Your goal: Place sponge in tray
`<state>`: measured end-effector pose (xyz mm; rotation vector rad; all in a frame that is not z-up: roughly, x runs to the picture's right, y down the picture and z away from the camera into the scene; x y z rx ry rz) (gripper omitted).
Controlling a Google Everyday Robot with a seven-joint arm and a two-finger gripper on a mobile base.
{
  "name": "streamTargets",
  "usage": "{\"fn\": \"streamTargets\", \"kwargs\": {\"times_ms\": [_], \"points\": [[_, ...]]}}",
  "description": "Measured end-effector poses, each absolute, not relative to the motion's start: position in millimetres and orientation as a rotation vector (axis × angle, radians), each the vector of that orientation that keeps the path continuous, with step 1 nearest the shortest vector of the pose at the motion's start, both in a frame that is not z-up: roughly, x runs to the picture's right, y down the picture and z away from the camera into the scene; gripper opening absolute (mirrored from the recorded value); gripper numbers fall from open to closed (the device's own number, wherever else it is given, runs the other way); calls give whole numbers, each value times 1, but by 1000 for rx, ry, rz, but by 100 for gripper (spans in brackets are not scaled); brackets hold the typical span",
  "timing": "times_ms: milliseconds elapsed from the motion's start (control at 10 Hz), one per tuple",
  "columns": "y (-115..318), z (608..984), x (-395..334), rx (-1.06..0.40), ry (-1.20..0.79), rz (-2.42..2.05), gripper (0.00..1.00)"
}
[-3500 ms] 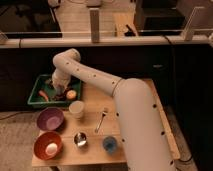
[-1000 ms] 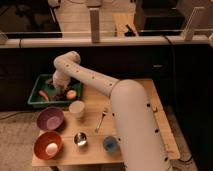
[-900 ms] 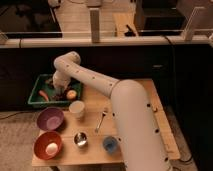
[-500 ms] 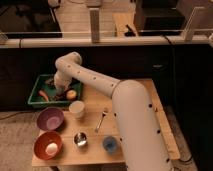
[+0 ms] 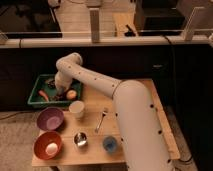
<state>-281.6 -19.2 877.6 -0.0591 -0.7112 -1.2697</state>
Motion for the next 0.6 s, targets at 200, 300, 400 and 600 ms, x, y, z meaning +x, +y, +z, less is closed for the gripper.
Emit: {"fn": "streamTargets", "kwargs": {"times_ms": [200, 300, 400, 600], "points": [[-25, 875, -283, -43, -708, -1272, 26], [-32, 875, -282, -26, -707, -1264, 28], [-36, 875, -280, -17, -705, -1258, 33], [-46, 876, -278, 4, -711, -1247, 48]]}}
